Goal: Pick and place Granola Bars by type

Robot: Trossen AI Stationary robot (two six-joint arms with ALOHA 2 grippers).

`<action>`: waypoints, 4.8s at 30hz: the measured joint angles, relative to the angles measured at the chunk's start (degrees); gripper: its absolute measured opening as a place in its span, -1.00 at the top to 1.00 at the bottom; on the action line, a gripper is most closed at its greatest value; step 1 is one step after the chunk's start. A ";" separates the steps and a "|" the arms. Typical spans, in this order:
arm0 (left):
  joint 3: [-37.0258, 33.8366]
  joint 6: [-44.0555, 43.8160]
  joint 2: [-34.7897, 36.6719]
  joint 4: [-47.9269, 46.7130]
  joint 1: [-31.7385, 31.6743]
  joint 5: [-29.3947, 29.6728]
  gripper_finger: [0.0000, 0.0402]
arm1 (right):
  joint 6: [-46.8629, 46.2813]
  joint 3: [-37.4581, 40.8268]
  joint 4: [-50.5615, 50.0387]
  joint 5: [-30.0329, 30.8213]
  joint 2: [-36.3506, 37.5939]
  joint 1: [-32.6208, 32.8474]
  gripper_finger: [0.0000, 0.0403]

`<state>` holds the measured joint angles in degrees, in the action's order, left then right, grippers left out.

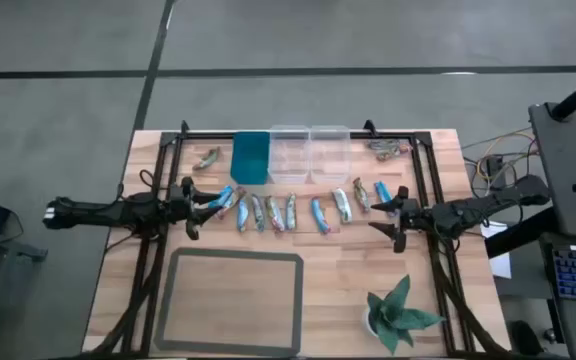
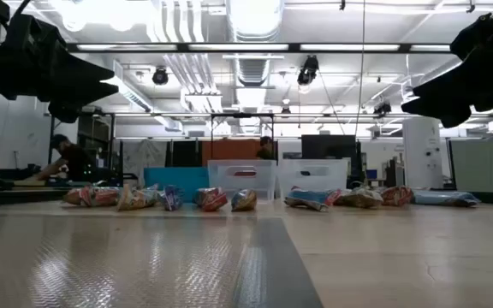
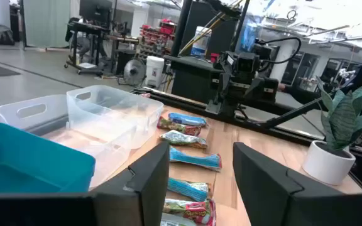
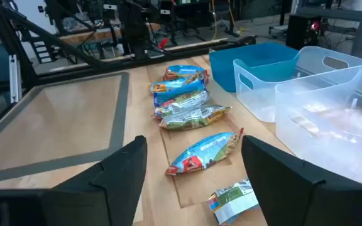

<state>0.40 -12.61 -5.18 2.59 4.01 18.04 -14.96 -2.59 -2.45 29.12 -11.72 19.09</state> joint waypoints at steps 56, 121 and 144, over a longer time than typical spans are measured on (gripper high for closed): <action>0.00 0.01 -0.01 -0.01 -0.01 0.00 0.21 | 1.68 0.00 0.05 1.07 0.02 0.02 -0.23; -0.02 0.00 0.01 0.35 -0.02 0.00 0.21 | 8.68 -72.06 -27.78 44.44 -49.06 -2.47 -0.11; -0.02 -0.01 0.01 0.37 -0.01 0.01 0.21 | 26.96 -67.98 -41.08 20.09 -53.14 -36.94 -0.11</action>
<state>0.38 -12.62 -5.17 2.96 4.00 18.06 12.00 -70.58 -43.53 49.21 -64.86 -17.84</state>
